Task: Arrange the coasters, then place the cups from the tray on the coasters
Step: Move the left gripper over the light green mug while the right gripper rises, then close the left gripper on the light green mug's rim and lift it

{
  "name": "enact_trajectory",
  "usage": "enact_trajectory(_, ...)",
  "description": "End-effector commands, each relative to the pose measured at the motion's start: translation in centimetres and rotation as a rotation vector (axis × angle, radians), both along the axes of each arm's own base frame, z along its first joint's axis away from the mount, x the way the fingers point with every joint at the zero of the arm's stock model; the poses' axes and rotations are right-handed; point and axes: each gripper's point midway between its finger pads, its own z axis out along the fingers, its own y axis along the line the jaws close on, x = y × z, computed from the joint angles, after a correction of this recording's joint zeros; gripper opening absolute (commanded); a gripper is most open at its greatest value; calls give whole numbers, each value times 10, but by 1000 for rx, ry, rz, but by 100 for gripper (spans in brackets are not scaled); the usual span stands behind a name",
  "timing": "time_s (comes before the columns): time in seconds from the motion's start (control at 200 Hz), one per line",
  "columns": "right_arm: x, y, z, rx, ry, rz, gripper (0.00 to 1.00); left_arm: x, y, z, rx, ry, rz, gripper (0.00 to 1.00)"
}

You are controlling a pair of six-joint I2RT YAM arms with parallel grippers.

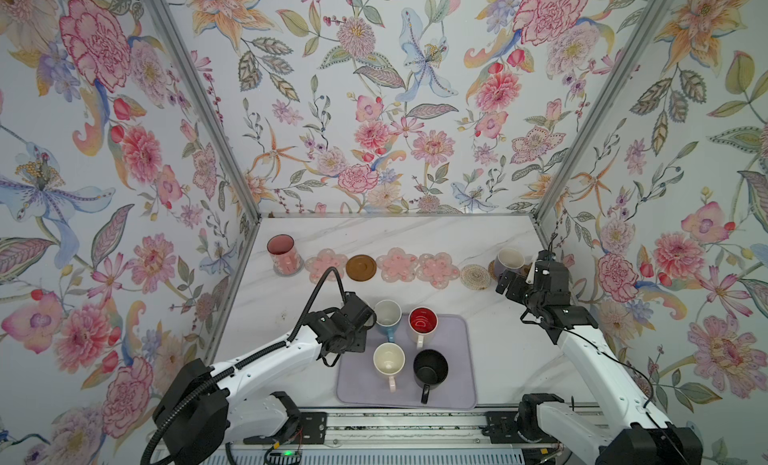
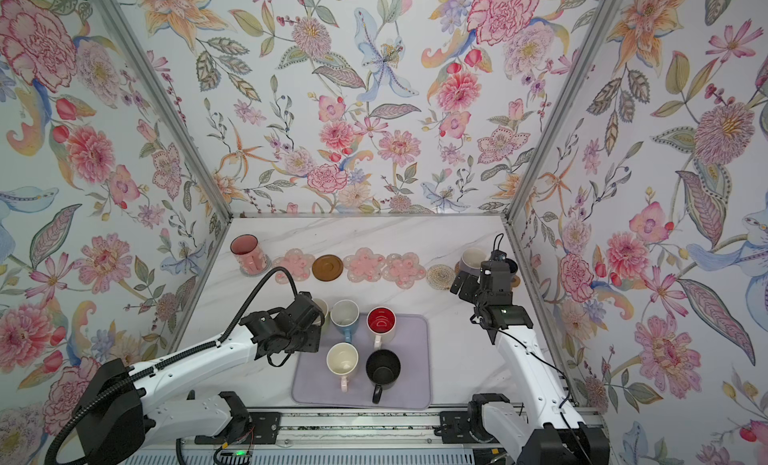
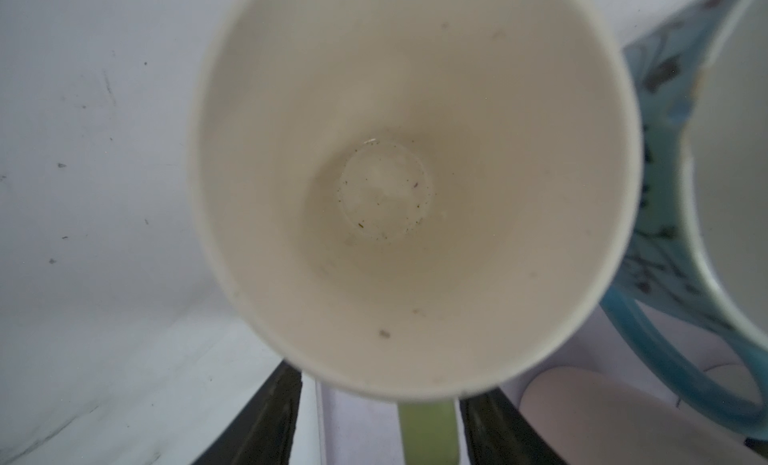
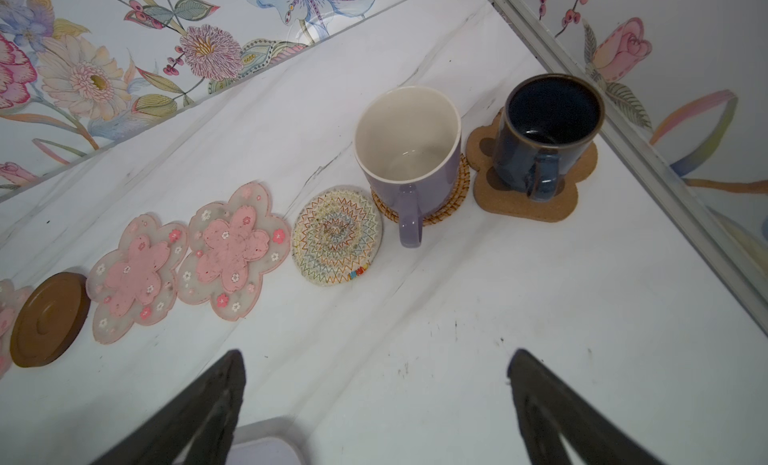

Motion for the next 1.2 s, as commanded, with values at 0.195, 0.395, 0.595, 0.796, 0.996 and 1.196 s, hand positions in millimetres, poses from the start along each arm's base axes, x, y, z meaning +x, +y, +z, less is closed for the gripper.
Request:
enact_trajectory(0.195, 0, 5, -2, 15, -4, 16, 99, 13, -5, 4, 23, -43, -2, 51)
enact_trajectory(0.395, -2, 5, -3, 16, -4, 13, 99, 14, -6, 3, 15, -43, -8, 42)
enact_trajectory(0.595, -4, 4, -3, 16, -4, 12, 99, 16, -5, 3, 14, -44, -2, 40)
enact_trajectory(0.796, -6, 5, -5, 16, -2, 14, 99, 17, -7, 2, 3, -42, -1, 36)
enact_trajectory(0.996, -7, 4, -6, 16, -1, 11, 99, 15, -8, 1, -5, -36, -7, 30)
enact_trajectory(1.196, -7, 5, -7, 18, 1, 16, 99, 14, -7, -1, -9, -32, -2, 27)
